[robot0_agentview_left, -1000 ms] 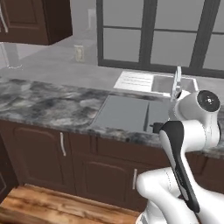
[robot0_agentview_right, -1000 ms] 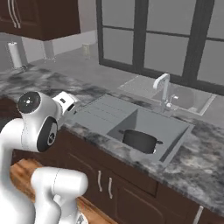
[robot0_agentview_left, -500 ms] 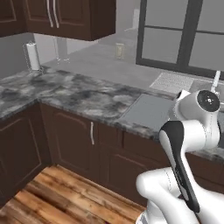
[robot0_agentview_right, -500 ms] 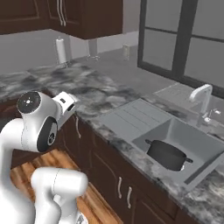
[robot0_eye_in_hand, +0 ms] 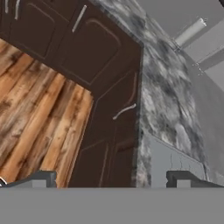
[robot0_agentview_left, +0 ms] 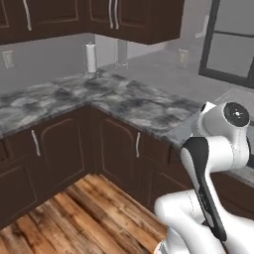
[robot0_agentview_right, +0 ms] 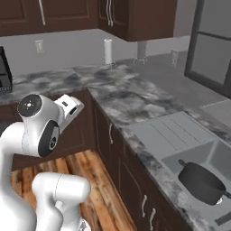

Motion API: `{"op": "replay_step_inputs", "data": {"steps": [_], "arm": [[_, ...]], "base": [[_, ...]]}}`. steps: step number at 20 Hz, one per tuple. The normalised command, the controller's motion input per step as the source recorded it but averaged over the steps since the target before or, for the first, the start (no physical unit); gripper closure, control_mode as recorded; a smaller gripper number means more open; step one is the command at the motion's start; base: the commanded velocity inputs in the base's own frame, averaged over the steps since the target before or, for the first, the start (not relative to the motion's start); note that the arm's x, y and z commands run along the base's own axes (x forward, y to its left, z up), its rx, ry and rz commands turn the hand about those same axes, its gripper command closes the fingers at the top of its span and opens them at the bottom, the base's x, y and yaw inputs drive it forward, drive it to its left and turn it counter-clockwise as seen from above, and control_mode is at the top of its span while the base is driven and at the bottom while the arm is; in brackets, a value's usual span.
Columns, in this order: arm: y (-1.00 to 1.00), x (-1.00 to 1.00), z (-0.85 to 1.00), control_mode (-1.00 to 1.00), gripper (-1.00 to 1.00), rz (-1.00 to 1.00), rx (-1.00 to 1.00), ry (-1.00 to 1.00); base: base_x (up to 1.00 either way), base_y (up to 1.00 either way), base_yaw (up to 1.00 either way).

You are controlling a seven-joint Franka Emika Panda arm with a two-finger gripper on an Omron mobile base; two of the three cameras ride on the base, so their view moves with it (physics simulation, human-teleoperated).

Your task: Move the pot and pan from the stove into the sink.

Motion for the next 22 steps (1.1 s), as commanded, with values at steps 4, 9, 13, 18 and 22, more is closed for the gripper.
{"op": "replay_step_inputs", "data": {"steps": [4, 9, 13, 18, 22], "arm": [[0.0, 0.0, 0.0, 1.0, -1.0, 0.0, 0.0, 0.0], [0.0, 0.0, 0.0, 1.0, -1.0, 0.0, 0.0, 0.0], [0.0, 0.0, 0.0, 1.0, -1.0, 0.0, 0.0, 0.0], [0.0, 0.0, 0.0, 1.0, -1.0, 0.0, 0.0, 0.0], [0.0, 0.0, 0.0, 1.0, -1.0, 0.0, 0.0, 0.0]], "base": [[-0.1, 0.06, 0.46], [-0.07, 0.01, 0.47], [-0.05, 0.0, 0.47], [-0.03, 0.0, 0.47], [-0.05, 0.06, 0.45]]}}
